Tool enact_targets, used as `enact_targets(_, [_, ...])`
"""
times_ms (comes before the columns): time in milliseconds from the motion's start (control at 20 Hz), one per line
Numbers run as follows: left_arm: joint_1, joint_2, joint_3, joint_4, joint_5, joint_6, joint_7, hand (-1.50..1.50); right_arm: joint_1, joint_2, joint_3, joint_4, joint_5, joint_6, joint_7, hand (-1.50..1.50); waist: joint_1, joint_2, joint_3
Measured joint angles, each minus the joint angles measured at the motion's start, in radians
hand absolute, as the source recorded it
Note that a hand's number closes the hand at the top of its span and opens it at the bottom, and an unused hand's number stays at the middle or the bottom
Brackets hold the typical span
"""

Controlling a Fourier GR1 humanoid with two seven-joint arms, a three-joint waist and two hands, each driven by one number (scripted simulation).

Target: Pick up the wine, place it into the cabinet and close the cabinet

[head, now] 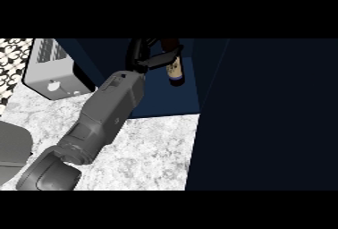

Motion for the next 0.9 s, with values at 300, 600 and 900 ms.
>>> enact_targets(300, [0.008,-0.026,-0.001,-0.025,0.003,-0.027,0.017,-1.50,0.008,-0.005,-0.022,-0.007,-0.001,-0.008,0.019,-1.50,0.027,-0.011,0.001])
enact_targets(600, [0.038,-0.033,-0.019,-0.082,0.021,-0.038,0.038,-1.50,0.024,-0.011,-0.043,-0.011,-0.003,-0.009,0.024,-1.50,0.038,-0.020,0.001])
enact_targets(900, [0.130,-0.034,-0.070,-0.193,0.069,-0.093,0.064,-1.50,0.062,-0.012,-0.030,-0.013,0.000,-0.019,0.006,-1.50,0.048,-0.030,0.001])
